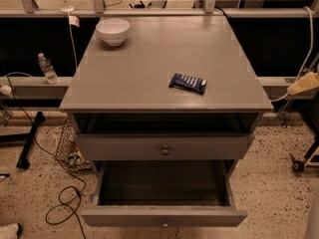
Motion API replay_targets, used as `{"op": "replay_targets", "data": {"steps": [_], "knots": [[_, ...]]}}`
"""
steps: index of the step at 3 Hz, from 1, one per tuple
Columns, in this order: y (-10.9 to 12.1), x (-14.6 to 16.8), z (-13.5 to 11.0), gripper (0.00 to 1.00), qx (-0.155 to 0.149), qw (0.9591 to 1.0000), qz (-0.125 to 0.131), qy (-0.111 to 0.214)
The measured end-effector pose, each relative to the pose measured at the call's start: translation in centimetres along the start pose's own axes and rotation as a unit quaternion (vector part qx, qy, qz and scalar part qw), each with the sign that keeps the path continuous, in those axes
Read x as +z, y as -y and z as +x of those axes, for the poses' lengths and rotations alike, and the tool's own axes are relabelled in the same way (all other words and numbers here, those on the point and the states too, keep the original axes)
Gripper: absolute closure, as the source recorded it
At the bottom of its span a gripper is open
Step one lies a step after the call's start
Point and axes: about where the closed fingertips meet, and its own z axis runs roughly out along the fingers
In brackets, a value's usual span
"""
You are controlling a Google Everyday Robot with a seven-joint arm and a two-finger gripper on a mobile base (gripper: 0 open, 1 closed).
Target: Close middle drawer
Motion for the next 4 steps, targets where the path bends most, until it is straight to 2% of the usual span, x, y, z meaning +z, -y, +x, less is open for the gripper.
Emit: {"op": "replay_targets", "data": {"steps": [1,3,4], "knots": [[1.6,-1.9,1.2,0.0,0.021,0.9996,0.003,0.02],[3.3,-3.5,5.6,0.0,0.069,0.9966,-0.019,0.043],[3.7,-3.4,9.6,0.0,0.111,0.9917,-0.037,0.051]]}}
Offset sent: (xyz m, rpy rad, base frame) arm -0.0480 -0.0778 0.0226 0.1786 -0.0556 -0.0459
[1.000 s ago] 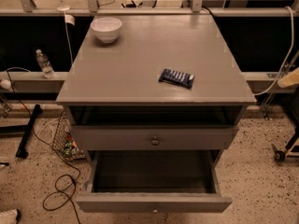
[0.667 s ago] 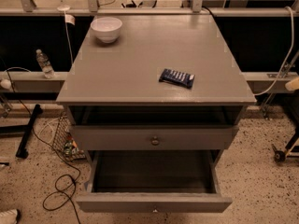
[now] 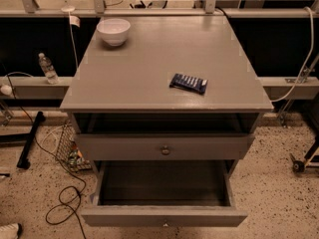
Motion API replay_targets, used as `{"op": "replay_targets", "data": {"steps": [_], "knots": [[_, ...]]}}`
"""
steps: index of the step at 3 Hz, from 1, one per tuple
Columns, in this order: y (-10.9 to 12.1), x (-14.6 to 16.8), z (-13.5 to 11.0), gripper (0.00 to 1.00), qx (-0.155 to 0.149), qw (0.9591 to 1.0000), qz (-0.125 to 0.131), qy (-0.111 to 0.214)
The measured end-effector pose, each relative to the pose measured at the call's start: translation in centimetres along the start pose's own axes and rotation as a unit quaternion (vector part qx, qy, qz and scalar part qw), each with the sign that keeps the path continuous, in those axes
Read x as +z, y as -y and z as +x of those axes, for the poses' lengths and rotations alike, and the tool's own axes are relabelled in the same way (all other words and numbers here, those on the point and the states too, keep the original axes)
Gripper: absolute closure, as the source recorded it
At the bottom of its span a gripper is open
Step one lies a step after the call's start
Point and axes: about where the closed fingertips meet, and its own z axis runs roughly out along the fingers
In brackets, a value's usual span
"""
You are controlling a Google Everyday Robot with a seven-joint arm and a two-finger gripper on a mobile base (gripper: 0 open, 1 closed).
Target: Close middle drawer
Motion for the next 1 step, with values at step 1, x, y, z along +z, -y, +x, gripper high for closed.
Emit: {"op": "replay_targets", "data": {"steps": [1], "knots": [[-0.01,0.01,0.0,0.0,0.0,1.0,0.0,0.0]]}}
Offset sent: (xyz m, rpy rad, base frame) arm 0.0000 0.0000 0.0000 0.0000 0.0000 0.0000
